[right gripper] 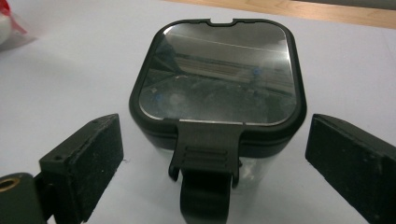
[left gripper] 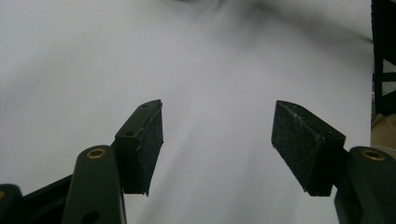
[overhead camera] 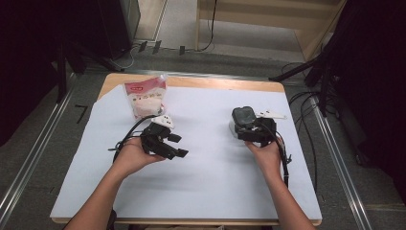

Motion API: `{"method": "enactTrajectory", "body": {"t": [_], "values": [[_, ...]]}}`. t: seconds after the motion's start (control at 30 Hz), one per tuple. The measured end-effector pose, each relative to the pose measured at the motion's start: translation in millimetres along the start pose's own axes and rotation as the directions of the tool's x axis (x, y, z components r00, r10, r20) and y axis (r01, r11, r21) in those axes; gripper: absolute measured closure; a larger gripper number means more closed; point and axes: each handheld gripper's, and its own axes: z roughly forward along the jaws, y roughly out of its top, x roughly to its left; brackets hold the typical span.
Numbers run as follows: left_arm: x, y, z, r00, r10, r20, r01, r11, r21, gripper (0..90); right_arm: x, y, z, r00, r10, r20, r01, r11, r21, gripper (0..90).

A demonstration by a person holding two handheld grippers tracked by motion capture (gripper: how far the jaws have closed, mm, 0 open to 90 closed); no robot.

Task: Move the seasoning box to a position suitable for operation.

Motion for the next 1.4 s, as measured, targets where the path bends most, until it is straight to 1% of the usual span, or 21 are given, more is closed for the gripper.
{"method": "enactTrajectory", "body": {"t": [0.07, 0.13, 0.2, 0.27, 0.3, 0.37, 0.47, 0.53, 0.57, 0.63, 0.67, 0.77, 0.93, 0.97, 1.0, 1.07, 1.1, 1.17, 1.2, 1.33, 1.4], "values": [[0.6, 0.0, -0.1, 1.0, -0.003, 0.004, 0.003, 1.0, -0.001, 34.9, 1.1, 0.9, 2.5, 1.0, 0.001, 0.0, -0.001, 1.0, -0.008, 5.3], [0.6, -0.2, 0.5, 1.0, -0.004, 0.002, 0.004, 1.0, 0.002, 35.0, 1.5, 1.1, 6.4, 0.9999, -0.001, 0.013, 0.001, 1.0, 0.0, 5.4], [0.3, -0.1, 0.4, 1.0, -0.004, -0.001, 0.004, 0.9999, 0.011, 34.9, 0.3, 0.8, 8.5, 1.0, -0.003, 0.008, 0.003, 1.0, 0.003, 5.3], [0.6, -0.3, 1.6, 1.0, -0.001, 0.004, 0.001, 1.0, 0.009, 34.9, -0.2, -0.5, 14.3, 0.9998, 0.015, 0.014, -0.015, 1.0, 0.006, 5.4], [0.6, -0.3, 1.6, 1.0, -0.001, 0.004, 0.001, 1.0, 0.009, 34.9, -0.2, -0.5, 14.3, 0.9998, 0.015, 0.014, -0.015, 1.0, 0.006, 5.4], [0.3, -0.2, 1.9, 1.0, 0.001, 0.004, -0.001, 0.9999, 0.014, 35.0, 1.4, -2.4, 19.3, 1.0, 0.005, 0.006, -0.005, 1.0, 0.015, 6.3], [0.1, -0.4, 2.1, 1.0, -0.002, 0.007, 0.002, 0.9999, 0.01, 34.9, 2.6, -3.9, 23.0, 0.9998, -0.002, 0.018, 0.002, 1.0, 0.026, 8.3], [-0.1, -1.0, 1.5, 1.0, -0.005, -0.001, 0.005, 0.9999, 0.015, 34.9, 1.1, -4.3, 23.3, 0.9997, 0.0, 0.025, 0.0, 1.0, 0.019, 11.9], [-0.1, -1.0, 1.5, 1.0, -0.005, -0.001, 0.005, 0.9999, 0.015, 34.9, 0.3, -4.2, 22.9, 0.9996, 0.011, 0.027, -0.012, 1.0, 0.015, 11.9], [0.2, -1.3, 0.8, 1.0, -0.001, -0.001, 0.001, 0.9998, 0.019, 34.9, 0.5, -4.3, 23.0, 0.9995, -0.004, 0.03, 0.004, 1.0, 0.009, 13.5], [0.3, -1.6, 1.0, 1.0, -0.002, 0.002, 0.002, 0.9999, 0.014, 34.9, 1.4, -4.5, 22.8, 0.9994, 0.001, 0.034, -0.002, 1.0, 0.01, 13.7], [0.1, -1.6, 1.0, 1.0, -0.001, 0.003, 0.001, 0.9999, 0.015, 34.9, 1.4, -4.8, 22.9, 0.9992, -0.011, 0.038, 0.011, 1.0, 0.009, 14.2], [-0.1, -1.6, 1.8, 1.0, -0.004, 0.005, 0.004, 0.9998, 0.02, 34.9, 1.9, -5.0, 22.9, 0.999, -0.014, 0.042, 0.014, 1.0, 0.003, 14.6], [0.1, -1.6, 1.5, 1.0, -0.002, 0.002, 0.002, 0.9998, 0.021, 34.9, 1.9, -5.0, 22.8, 0.9988, -0.019, 0.045, 0.019, 1.0, 0.001, 14.9], [0.1, -1.6, 1.5, 1.0, -0.002, 0.002, 0.002, 0.9998, 0.021, 34.9, 1.5, -4.9, 22.5, 0.9982, -0.034, 0.049, 0.034, 0.999, -0.005, 14.9], [0.4, -1.9, 1.3, 0.9999, -0.01, 0.004, 0.01, 0.9998, 0.017, 34.9, 2.6, -4.4, 20.6, 0.9975, -0.033, 0.063, 0.034, 0.999, -0.006, 16.2], [0.4, -1.9, 1.3, 0.9999, -0.01, 0.004, 0.01, 0.9998, 0.017, 34.9, 1.6, -4.1, 20.2, 0.9972, -0.041, 0.063, 0.042, 0.999, -0.011, 16.2], [0.1, -1.8, 1.5, 1.0, -0.007, 0.0, 0.007, 0.9997, 0.024, 34.9, 0.4, -4.2, 19.9, 0.998, -0.028, 0.058, 0.029, 1.0, -0.012, 16.2], [0.0, -1.8, 1.7, 1.0, -0.007, 0.002, 0.007, 0.9997, 0.024, 34.9, -0.3, -4.6, 19.9, 0.998, -0.031, 0.054, 0.032, 0.999, -0.016, 16.2], [-0.5, -1.7, 2.4, 1.0, -0.007, 0.002, 0.007, 0.9997, 0.024, 34.9, 1.3, -5.5, 20.7, 0.9977, -0.039, 0.056, 0.041, 0.999, -0.023, 15.9], [-0.3, -1.9, 2.5, 1.0, -0.008, 0.003, 0.007, 0.9997, 0.023, 34.9, 1.7, -5.3, 22.1, 0.9981, -0.028, 0.055, 0.03, 0.999, -0.029, 15.6]]}}
